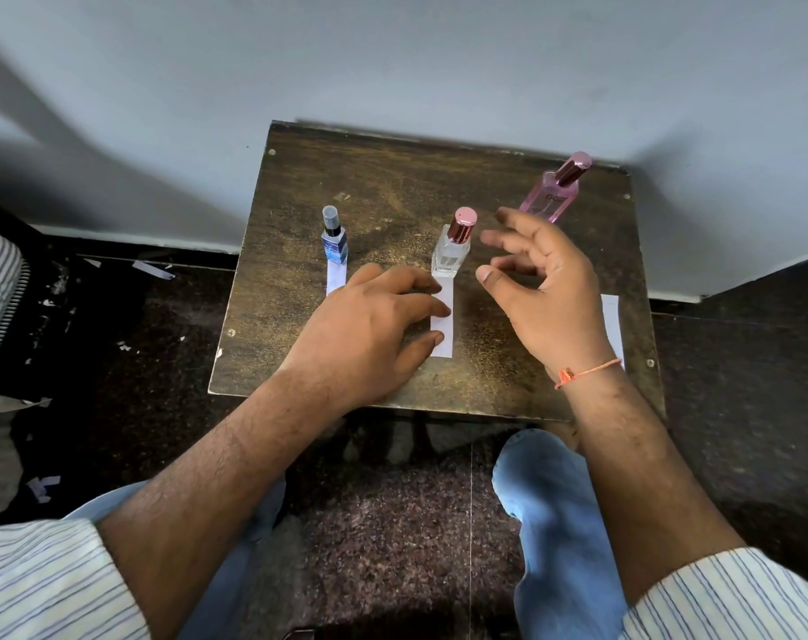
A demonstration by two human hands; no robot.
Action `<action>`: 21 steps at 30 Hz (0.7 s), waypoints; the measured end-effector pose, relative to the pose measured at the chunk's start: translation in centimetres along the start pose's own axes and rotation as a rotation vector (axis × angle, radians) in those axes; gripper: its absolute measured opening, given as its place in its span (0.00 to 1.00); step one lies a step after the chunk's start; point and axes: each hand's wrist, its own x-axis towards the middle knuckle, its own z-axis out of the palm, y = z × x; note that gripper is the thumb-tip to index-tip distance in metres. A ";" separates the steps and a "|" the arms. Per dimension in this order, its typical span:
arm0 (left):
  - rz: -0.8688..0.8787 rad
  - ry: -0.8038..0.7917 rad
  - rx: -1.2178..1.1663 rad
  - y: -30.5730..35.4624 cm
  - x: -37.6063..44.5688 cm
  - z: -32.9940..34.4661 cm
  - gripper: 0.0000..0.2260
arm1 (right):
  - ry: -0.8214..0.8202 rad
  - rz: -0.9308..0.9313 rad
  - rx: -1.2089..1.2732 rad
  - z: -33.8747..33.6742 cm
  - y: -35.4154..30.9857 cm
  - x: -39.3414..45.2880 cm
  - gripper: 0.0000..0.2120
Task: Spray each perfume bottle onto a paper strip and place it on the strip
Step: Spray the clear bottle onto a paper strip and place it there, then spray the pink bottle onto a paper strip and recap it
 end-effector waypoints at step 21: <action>0.132 0.091 -0.135 2.7 0.8 -0.2 0.15 | 0.353 0.026 -0.114 -3.5 0.9 0.9 0.23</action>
